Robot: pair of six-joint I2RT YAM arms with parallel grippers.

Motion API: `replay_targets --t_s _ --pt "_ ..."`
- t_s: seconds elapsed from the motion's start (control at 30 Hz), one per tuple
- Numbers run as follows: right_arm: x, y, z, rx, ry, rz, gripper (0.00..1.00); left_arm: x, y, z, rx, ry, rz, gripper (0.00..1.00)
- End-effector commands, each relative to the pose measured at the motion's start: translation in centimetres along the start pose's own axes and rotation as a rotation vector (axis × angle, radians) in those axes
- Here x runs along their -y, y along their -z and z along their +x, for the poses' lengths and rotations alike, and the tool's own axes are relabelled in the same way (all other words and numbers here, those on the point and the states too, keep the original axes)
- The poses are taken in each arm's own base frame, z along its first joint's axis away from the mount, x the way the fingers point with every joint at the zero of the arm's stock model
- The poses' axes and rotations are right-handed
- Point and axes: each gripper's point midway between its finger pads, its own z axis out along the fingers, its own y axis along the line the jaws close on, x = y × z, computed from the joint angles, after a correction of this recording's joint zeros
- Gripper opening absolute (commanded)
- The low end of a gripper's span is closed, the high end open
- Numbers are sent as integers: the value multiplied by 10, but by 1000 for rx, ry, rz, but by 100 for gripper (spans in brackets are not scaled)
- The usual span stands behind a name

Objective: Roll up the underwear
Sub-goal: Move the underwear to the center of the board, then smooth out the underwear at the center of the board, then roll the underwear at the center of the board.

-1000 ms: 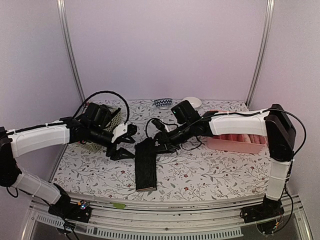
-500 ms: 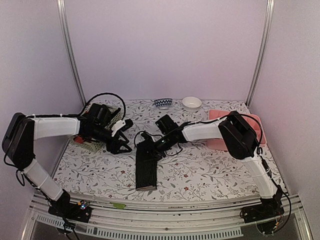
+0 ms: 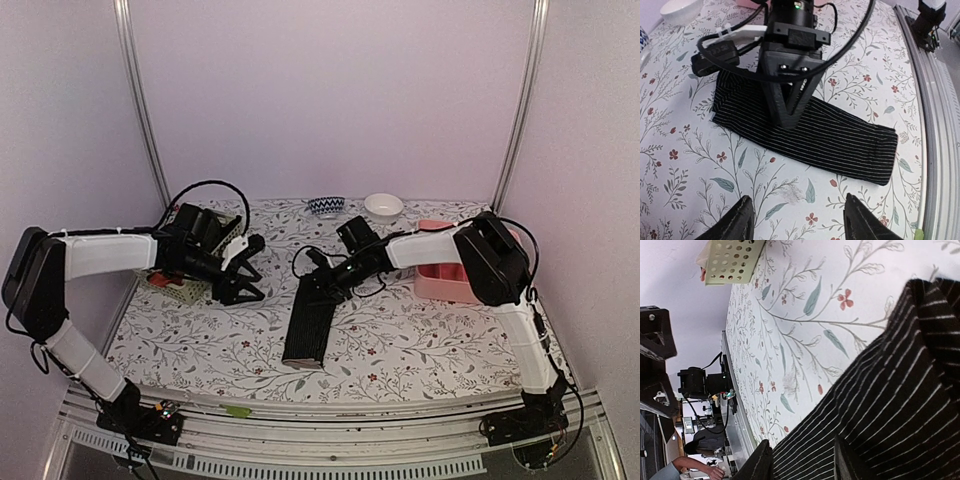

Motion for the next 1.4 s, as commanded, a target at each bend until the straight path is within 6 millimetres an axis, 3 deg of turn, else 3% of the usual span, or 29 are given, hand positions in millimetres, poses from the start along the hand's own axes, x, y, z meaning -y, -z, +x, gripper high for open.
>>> replay_targets --t_s 0.0,0.13,0.3,0.43,0.53,0.73,0.8,0.9,1.0,1.1,1.2,1.37 --pt "-71 31 -16 49 112 -70 43 26 -1 -5 25 -187 5 61" --pt "-86 25 26 -17 70 -87 41 55 -13 4 -1 -344 -9 61" --pt "-75 -2 79 -119 -12 -100 36 86 -28 19 -25 -490 6 61" --pt "-52 -23 104 -159 -84 -118 27 110 -41 30 -45 -569 44 59" --pt "-19 -33 121 -167 -193 -78 21 123 -55 40 -75 -624 57 58" --pt "22 -39 150 -195 -296 -3 12 133 -82 55 -157 -739 52 57" --pt "16 -36 150 -192 -284 -22 12 132 -87 57 -167 -768 44 57" --pt "-11 -27 133 -170 -226 -57 13 132 -90 53 -162 -778 43 57" --pt "-55 -15 105 -131 -114 -117 15 134 -87 48 -144 -784 45 56" --pt "-81 -6 91 -102 -52 -170 18 137 -84 47 -131 -792 48 56" --pt "-79 -8 88 -98 -58 -166 18 136 -86 45 -126 -789 45 56" --pt "-24 -30 103 -141 -155 -64 17 128 -94 49 -155 -791 25 55"
